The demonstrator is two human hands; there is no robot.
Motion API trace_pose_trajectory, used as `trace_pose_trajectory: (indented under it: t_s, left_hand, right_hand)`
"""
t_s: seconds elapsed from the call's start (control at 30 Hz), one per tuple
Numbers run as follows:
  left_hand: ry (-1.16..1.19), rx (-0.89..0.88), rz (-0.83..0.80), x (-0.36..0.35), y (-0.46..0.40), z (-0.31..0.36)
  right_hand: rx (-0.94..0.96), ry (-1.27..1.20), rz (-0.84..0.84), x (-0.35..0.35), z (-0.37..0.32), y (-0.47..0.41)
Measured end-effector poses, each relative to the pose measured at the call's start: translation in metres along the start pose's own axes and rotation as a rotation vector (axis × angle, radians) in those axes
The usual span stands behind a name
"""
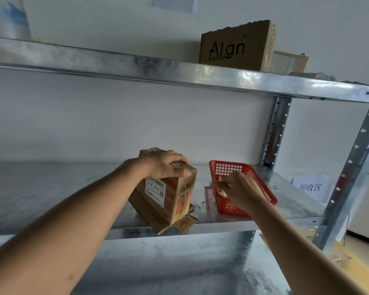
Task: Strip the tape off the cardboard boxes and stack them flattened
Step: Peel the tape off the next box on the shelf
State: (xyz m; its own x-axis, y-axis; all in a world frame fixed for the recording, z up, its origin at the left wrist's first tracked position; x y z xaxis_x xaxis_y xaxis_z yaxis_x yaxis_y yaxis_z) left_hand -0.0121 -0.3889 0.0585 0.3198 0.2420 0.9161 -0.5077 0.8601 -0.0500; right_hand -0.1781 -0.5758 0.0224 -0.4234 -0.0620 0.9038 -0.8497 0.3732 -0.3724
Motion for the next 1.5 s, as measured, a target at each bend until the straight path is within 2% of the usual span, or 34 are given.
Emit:
trace_pose_trajectory:
  t_s: [0.13, 0.37, 0.47, 0.57, 0.63, 0.73, 0.87, 1.03, 1.23, 1.37, 1.5]
  left_hand:
    - [-0.004, 0.01, -0.006, 0.0, 0.001, 0.0]
    - [0.044, 0.014, -0.024, 0.001, 0.011, 0.0]
    - [0.058, 0.006, -0.031, 0.001, 0.016, -0.001]
    - [0.071, 0.002, -0.028, 0.001, 0.019, -0.003]
    - [0.076, -0.001, -0.028, 0.0, 0.02, -0.004]
    - [0.078, -0.009, -0.026, -0.001, 0.02, -0.003]
    - [0.083, -0.015, -0.031, -0.001, 0.019, -0.004]
    - [0.059, -0.009, -0.023, -0.001, 0.018, -0.006]
    - [0.065, -0.012, -0.013, -0.003, 0.015, -0.01]
    - [0.047, -0.011, -0.013, -0.003, 0.011, -0.008]
    - [0.006, -0.065, 0.1, -0.004, 0.008, 0.001]
  right_hand:
    - [-0.028, -0.072, 0.097, 0.006, 0.004, 0.0]
    - [-0.189, -0.375, 0.208, 0.013, 0.014, 0.001]
    - [-0.15, -0.297, 0.238, 0.014, 0.012, 0.003]
    - [-0.09, -0.197, 0.198, 0.008, 0.006, 0.006]
    - [-0.084, -0.183, 0.172, 0.005, 0.003, 0.007]
    - [-0.064, -0.232, 0.221, 0.009, 0.001, 0.008]
    - [-0.144, -0.348, 0.251, 0.015, 0.007, 0.01]
    - [-0.18, -0.31, 0.287, 0.016, 0.008, 0.009]
    - [-0.318, -0.214, 0.289, 0.009, 0.028, 0.009]
    - [-0.385, -0.101, 0.215, 0.008, 0.044, 0.014]
    - [-0.374, -0.003, 0.16, 0.013, 0.053, 0.019]
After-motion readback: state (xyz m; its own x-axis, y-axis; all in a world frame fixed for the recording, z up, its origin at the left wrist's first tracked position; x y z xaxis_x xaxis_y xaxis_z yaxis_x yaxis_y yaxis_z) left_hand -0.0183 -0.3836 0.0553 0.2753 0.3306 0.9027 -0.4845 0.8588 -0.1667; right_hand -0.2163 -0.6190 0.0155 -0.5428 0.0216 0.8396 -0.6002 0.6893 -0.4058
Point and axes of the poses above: each hand's wrist, its own y-axis away from the middle knuckle, its own x-axis out of the back of the hand, z = x × y, the point moved 6 cm from there along -y, towards the middle knuckle, and after that the axes turned 1 degree about y, right-handed, at the moved point
